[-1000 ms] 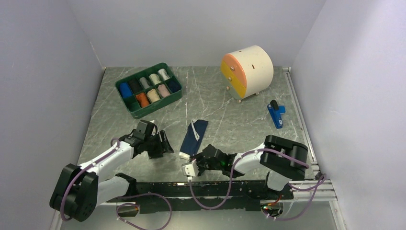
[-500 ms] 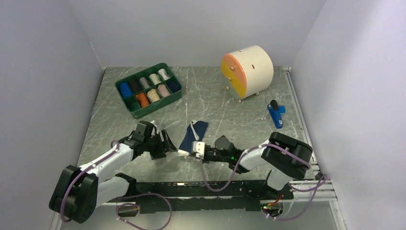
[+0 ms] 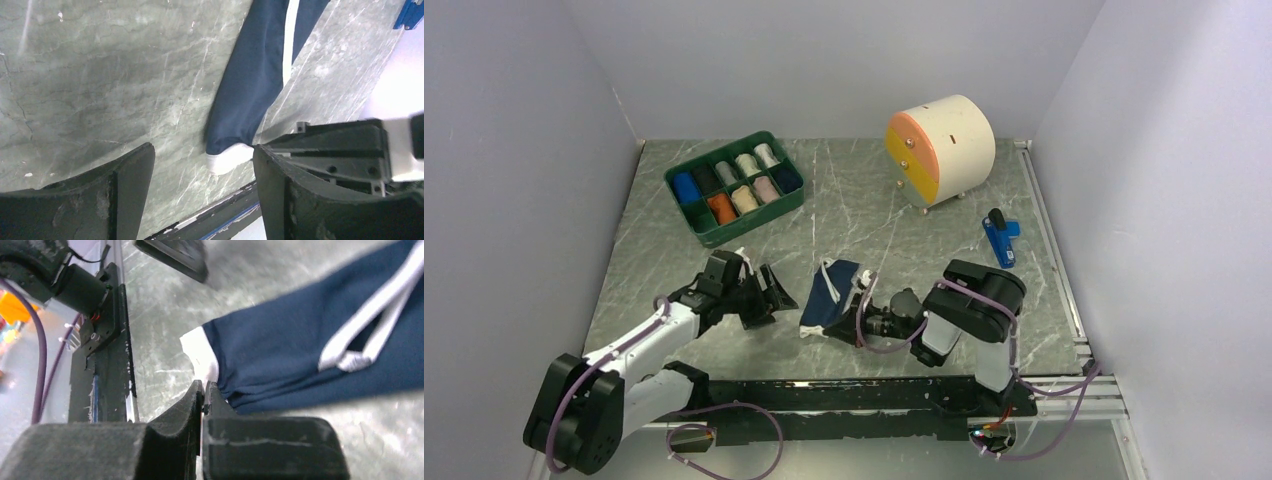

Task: Roll the underwear
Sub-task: Roll the underwear to the center of the board.

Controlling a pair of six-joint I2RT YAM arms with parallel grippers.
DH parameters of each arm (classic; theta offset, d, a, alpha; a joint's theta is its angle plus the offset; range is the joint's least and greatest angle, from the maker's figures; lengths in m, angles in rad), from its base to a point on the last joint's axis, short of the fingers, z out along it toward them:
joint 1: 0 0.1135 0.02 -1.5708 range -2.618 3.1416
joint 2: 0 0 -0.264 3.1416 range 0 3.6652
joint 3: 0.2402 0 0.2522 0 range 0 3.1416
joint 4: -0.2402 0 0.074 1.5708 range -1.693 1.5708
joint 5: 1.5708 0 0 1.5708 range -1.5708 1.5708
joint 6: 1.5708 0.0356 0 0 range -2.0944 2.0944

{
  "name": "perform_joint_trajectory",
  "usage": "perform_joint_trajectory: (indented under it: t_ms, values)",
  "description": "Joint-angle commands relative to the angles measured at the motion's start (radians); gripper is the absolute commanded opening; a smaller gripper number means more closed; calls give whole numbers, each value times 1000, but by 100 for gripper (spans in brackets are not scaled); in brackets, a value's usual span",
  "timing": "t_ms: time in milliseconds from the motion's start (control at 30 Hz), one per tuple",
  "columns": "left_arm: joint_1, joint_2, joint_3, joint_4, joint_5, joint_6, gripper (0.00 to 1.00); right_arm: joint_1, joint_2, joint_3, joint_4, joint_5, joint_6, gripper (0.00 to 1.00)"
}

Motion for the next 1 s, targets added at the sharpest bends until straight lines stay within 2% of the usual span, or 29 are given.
perform_joint_trajectory:
  t_ms: [0,100,200,433,533,667,967]
  values:
    - [4,-30,14,-6,-14,1,77,-10,53,-12,338,52,286,0]
    - [4,-32,21,-19,-16,21,77,-16,57,-21,325,116,347,0]
    - [5,-43,22,-27,-17,38,76,-34,41,-14,240,149,441,0]
    - [4,-61,17,-34,-14,68,74,-67,-80,78,-220,172,534,0]
    - [5,-70,19,-39,-20,78,71,-71,-99,103,-349,177,547,0]
    - [4,-78,29,-51,-21,95,65,-74,-63,105,-361,147,582,0]
    - [3,-111,20,-22,60,164,40,-81,-39,102,-361,167,665,0]
